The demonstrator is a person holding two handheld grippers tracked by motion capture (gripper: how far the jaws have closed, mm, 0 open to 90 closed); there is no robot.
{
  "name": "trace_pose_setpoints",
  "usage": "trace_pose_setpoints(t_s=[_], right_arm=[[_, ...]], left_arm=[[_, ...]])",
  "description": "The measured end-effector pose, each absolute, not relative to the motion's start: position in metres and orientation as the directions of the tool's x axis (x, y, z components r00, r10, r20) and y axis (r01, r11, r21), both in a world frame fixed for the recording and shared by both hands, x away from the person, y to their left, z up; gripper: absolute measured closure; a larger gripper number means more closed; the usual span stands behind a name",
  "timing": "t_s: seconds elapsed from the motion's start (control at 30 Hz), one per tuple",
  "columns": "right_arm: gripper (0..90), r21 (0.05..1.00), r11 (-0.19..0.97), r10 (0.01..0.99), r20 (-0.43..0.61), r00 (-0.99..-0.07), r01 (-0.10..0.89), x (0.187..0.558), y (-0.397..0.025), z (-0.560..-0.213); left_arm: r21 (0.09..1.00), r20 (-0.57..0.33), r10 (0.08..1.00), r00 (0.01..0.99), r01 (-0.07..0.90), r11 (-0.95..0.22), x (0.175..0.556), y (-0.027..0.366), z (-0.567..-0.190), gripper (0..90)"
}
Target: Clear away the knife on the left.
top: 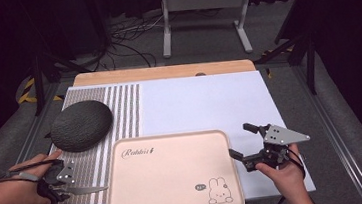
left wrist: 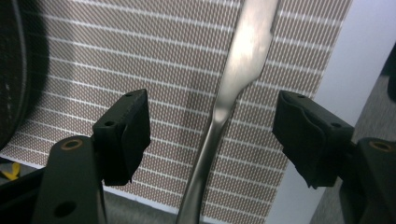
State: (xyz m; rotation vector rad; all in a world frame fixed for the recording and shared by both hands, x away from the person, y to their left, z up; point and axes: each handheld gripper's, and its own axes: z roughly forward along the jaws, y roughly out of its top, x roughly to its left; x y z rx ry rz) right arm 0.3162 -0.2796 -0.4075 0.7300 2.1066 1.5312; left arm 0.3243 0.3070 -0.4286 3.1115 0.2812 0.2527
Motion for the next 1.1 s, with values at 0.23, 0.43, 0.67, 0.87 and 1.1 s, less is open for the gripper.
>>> trace_pose_setpoints(t_s=[0.23, 0.43, 0.67, 0.87, 1.1], right_arm=[[3.3, 0.955, 0.248, 0.635, -0.033, -0.772, 0.163, 0.316, -0.278, -0.408], [3.3, 0.956, 0.25, 0.623, -0.035, -0.781, 0.156, 0.316, -0.278, -0.408], [3.4, 0.956, 0.252, 0.604, -0.037, -0.796, 0.147, 0.316, -0.277, -0.409], [3.4, 0.956, 0.255, 0.599, -0.04, -0.799, 0.143, 0.315, -0.276, -0.409], [3.3, 0.959, 0.249, 0.594, -0.042, -0.804, 0.134, 0.315, -0.277, -0.407]], left_arm=[[-0.036, 0.129, 0.141, 0.982, 0.146, -0.989, 0.328, 0.308, -0.438, 37.1], [-0.1, 0.118, 0.092, 0.989, 0.104, -0.99, 0.329, 0.306, -0.442, 52.5], [-0.136, 0.074, 0.069, 0.995, 0.079, -0.988, 0.33, 0.306, -0.443, 65.2], [-0.164, 0.061, 0.03, 0.998, 0.039, -0.986, 0.333, 0.305, -0.444, 78.4], [-0.162, 0.059, 0.014, 0.998, 0.023, -0.986, 0.333, 0.305, -0.444, 79.8]])
